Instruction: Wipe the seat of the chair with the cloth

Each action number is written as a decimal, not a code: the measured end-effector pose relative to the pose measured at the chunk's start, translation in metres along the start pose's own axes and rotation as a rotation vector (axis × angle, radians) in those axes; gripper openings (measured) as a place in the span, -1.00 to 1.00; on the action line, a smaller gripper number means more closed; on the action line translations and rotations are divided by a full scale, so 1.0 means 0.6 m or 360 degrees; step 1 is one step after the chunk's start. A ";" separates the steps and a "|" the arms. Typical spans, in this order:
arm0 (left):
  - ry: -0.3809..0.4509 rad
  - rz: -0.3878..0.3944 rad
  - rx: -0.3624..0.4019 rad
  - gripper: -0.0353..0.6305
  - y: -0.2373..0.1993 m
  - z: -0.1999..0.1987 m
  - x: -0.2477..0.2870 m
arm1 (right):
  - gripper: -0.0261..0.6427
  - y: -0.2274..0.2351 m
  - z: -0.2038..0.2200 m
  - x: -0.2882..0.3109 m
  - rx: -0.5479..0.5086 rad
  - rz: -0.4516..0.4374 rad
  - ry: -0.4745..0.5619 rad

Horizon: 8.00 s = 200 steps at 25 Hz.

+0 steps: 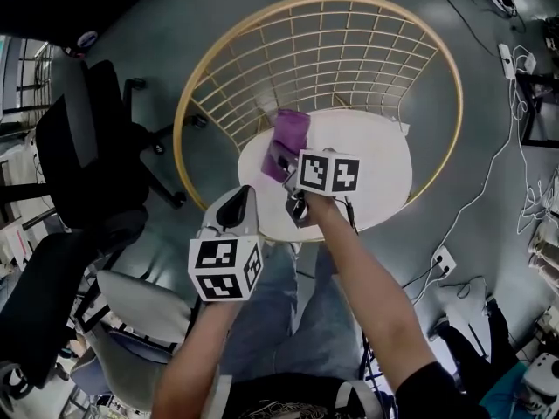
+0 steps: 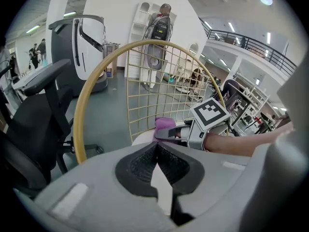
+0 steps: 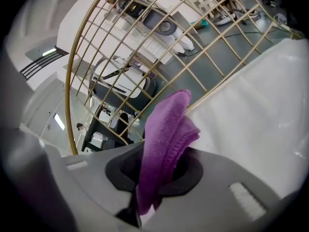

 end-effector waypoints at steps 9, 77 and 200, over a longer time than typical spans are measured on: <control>-0.0027 0.0029 0.0032 -0.89 0.039 -0.001 0.022 | -0.74 0.048 -0.032 -0.018 0.0096 0.0072 0.0064; 0.0037 -0.0064 0.0003 -0.89 -0.038 0.065 -0.088 | -0.73 -0.144 0.209 -0.073 -0.0560 -0.0331 -0.0345; -0.0032 -0.0115 -0.0104 -0.89 0.003 0.180 -0.167 | -0.73 -0.091 0.262 -0.147 -0.0591 -0.0208 -0.0339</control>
Point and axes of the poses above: the fingertips, and each gripper's own axes: x forward along the fingers, y to its right, z out of its underside, the point moved 1 cm from there along -x, backward along the fingers, and after that the axes turned 14 degrees about y, right-handed, at the moved point
